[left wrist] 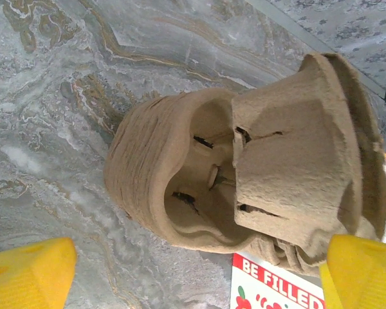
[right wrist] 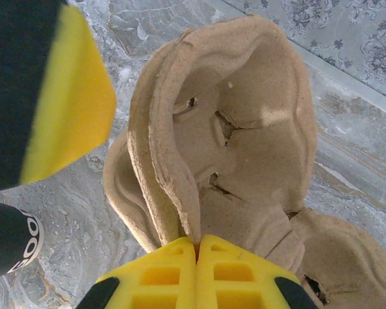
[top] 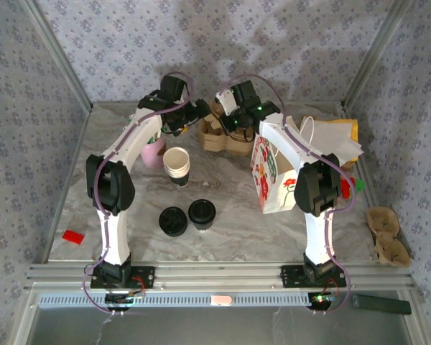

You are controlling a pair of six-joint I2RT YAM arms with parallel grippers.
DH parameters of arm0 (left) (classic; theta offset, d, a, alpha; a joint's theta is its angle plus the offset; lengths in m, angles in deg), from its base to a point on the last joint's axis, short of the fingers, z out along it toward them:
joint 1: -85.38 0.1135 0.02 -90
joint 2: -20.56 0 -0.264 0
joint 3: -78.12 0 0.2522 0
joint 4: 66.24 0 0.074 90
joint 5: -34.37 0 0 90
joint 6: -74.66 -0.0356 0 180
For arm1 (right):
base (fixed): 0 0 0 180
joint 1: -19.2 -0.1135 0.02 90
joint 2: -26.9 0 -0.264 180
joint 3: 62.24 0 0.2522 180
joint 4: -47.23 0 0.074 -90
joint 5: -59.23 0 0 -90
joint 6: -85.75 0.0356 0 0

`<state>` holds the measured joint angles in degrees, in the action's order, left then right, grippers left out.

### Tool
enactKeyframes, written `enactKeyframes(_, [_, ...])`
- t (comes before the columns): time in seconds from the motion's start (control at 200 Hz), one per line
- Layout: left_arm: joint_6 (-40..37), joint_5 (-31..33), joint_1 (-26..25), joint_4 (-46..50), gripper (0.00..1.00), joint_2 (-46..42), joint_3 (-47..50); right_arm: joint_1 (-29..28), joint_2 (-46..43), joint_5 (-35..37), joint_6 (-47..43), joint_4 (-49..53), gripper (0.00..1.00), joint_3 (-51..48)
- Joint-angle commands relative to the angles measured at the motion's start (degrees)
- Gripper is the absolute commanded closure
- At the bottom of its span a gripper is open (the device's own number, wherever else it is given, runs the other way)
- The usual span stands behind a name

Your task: Pack the takeout coffee

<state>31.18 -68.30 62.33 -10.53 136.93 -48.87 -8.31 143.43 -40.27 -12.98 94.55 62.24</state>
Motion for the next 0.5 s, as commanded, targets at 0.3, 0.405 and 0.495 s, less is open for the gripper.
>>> enactKeyframes(0.3, [1.3,-2.35,-0.29,-1.83,0.0,-1.79,-1.91,0.58,-1.83,-0.61,0.91,-0.96,1.0,-0.68])
enactKeyframes(0.405, [1.37,-2.33,-0.33,-1.88,0.0,-2.27,-1.82,0.61,-1.75,-0.62,0.92,-1.03,1.0,-0.67])
enactKeyframes(0.495, [1.46,-2.28,-0.25,-2.05,0.0,-2.31,-1.56,0.57,-1.77,-0.61,0.98,-1.04,1.0,-0.68])
